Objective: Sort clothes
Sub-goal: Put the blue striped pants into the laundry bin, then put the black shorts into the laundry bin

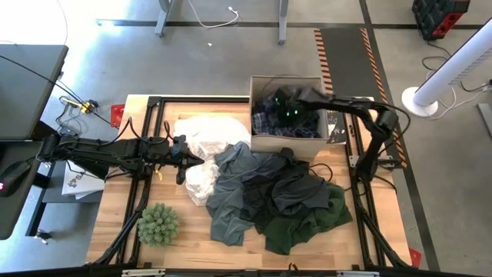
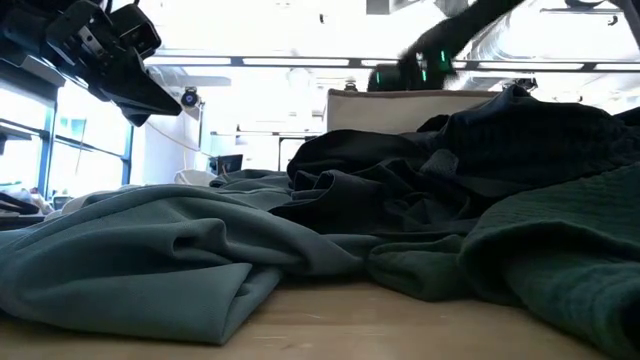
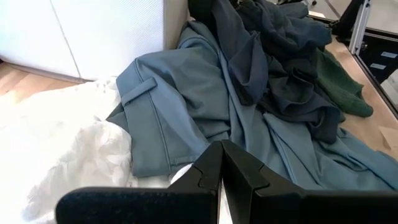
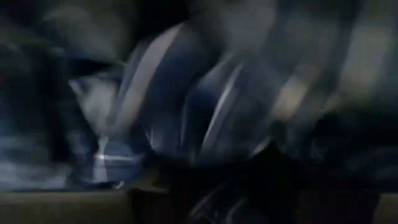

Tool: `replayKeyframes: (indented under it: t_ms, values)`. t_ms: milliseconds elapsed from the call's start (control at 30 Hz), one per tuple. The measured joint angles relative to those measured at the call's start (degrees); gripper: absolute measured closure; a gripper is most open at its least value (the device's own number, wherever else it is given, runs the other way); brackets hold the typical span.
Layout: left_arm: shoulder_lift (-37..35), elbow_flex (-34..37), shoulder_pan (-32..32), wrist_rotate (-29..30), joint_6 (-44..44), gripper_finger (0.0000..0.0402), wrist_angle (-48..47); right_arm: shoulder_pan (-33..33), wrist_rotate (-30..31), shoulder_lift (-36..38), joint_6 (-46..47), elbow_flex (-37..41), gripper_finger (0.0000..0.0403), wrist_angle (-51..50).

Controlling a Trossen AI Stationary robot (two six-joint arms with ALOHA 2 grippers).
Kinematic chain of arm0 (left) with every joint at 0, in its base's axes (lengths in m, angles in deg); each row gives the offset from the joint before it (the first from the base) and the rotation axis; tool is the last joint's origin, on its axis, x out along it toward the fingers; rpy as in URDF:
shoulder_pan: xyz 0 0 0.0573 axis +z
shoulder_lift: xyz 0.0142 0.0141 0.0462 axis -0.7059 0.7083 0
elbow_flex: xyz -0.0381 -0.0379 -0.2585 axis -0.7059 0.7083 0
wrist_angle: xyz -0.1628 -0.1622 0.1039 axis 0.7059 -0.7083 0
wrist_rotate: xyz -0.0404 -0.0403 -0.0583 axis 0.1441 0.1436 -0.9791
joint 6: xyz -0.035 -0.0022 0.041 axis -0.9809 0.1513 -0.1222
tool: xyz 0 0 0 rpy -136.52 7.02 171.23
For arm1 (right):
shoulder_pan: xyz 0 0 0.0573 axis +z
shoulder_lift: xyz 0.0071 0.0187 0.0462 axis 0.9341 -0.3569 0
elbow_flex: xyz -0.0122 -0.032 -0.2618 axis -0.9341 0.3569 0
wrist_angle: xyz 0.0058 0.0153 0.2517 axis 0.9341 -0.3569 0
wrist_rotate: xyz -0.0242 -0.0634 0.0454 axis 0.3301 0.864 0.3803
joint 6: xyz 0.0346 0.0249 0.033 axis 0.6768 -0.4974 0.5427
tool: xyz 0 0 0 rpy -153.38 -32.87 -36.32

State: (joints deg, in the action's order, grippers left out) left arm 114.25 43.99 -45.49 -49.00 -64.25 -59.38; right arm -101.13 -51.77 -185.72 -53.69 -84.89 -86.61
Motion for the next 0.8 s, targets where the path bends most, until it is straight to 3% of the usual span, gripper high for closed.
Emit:
replayKeyframes:
  t_ms: [133, 300, 400, 600, 800]
  values:
    - [0.0, 0.0, 0.0, -0.02, 0.0, 0.0394, 0.03, -0.5, -3.4, -2.88, -0.03, 7.21, 0.0259, 6.99]
    - [0.0, 0.0, 0.0, -0.02, -0.01, 0.0394, 0.27, 0.2, -3.04, -1.54, -1.5, 5.1, 0.0259, 3.26]
    - [0.0, 0.0, 0.02, -0.02, -0.02, 0.0394, 0.4, 2.89, 3.34, 2.03, -2.63, -1.11, 0.0259, -4.5]
    - [0.0, 0.0, 0.0, 0.04, -0.61, 0.0394, 0.44, 14.0, 24.83, 7.13, -0.27, -17.34, 0.0259, -16.18]
    - [0.0, 0.0, 0.0, 0.07, -2.04, 0.0394, 0.4, 29.46, 28.76, 7.56, -3.9, -26.67, 0.0259, -18.56]
